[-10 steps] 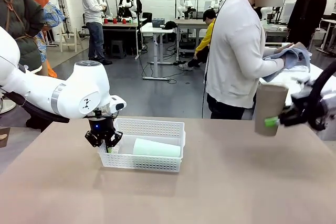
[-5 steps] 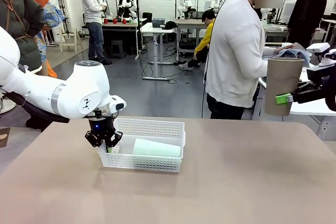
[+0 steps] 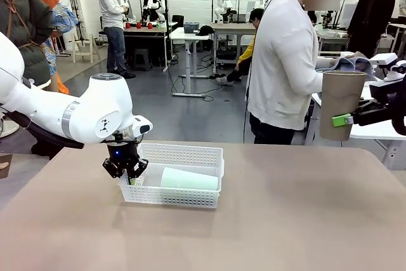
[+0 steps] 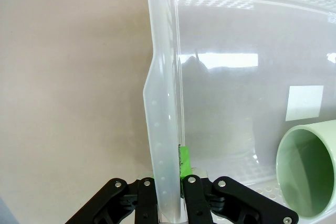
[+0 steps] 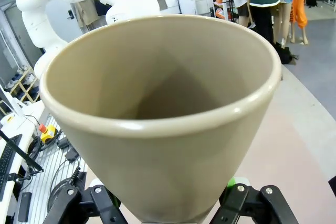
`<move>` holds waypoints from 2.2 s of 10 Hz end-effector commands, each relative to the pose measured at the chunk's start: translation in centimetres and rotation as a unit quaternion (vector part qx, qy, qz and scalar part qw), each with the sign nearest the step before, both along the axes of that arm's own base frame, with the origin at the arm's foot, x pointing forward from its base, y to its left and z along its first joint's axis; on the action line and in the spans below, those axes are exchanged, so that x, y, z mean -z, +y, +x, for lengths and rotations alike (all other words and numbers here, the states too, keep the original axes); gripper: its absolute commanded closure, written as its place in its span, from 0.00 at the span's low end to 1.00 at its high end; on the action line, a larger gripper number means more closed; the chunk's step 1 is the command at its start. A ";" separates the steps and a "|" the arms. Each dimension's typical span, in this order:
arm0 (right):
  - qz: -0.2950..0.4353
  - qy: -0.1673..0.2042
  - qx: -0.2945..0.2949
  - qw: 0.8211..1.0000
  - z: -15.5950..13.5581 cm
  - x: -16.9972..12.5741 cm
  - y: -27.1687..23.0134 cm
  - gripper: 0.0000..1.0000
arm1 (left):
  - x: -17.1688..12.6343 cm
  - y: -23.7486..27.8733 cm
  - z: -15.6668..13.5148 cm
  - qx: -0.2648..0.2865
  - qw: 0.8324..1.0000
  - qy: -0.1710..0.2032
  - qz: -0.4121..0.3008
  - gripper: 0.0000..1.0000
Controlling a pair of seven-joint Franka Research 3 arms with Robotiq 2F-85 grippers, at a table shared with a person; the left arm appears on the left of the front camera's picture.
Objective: Clean and organize the cups into the basket.
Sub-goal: Pick up the Reusable plastic cup from the right side of the table and stack it inside the Organizing basket in the center of the table.
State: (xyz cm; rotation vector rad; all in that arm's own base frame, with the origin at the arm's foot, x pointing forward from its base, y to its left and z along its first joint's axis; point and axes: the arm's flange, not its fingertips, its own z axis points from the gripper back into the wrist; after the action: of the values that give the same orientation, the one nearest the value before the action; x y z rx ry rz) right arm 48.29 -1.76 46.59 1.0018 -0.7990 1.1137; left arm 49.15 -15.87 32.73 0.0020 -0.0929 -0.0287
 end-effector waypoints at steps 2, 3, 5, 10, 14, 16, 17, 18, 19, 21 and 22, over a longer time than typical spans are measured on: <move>-0.131 -0.002 -0.041 0.991 0.6 -3.4 6.4 0.20 | 0.2 0.0 0.0 0.001 1.000 0.001 0.001 1.00; -0.191 0.006 -0.065 0.979 1.8 -5.1 10.9 0.20 | 0.2 0.0 0.0 0.001 1.000 0.001 0.001 1.00; -0.295 0.054 -0.106 0.948 5.4 -7.4 20.0 0.20 | 0.2 0.0 0.0 0.001 1.000 0.001 0.001 1.00; -0.435 0.088 -0.148 0.884 11.0 -4.6 36.0 0.20 | 0.2 0.0 0.0 0.001 1.000 0.001 0.001 1.00; -0.451 0.009 -0.125 0.883 12.5 -1.6 40.8 0.20 | 0.2 0.0 0.0 0.001 1.000 0.001 0.001 1.00; -0.448 -0.008 -0.132 0.884 13.0 0.7 41.8 0.20 | 0.2 0.0 0.0 0.001 1.000 0.001 0.001 1.00; -0.447 -0.012 -0.137 0.884 13.2 1.5 42.2 0.20 | 0.2 0.0 0.0 0.001 1.000 0.001 0.001 1.00; -0.444 -0.010 -0.146 0.884 13.2 2.3 42.6 0.20 | 0.2 0.0 0.0 0.001 1.000 0.001 0.001 1.00; -0.447 -0.007 -0.155 0.881 13.1 2.7 42.8 0.20 | 0.2 0.0 0.0 0.001 1.000 0.001 0.001 1.00; -0.441 0.003 -0.144 0.886 12.7 3.2 42.3 0.20 | 0.2 0.0 0.0 0.001 1.000 0.001 0.001 1.00; -0.441 0.003 -0.144 0.886 12.7 3.2 42.3 0.20 | 0.2 0.0 0.0 0.001 1.000 0.001 0.001 1.00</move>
State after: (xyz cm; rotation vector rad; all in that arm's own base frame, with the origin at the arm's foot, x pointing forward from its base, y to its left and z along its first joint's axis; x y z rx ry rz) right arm 60.82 40.58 43.06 0.3432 -0.0539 1.5323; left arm 49.15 -15.86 32.74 0.0021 -0.0929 -0.0286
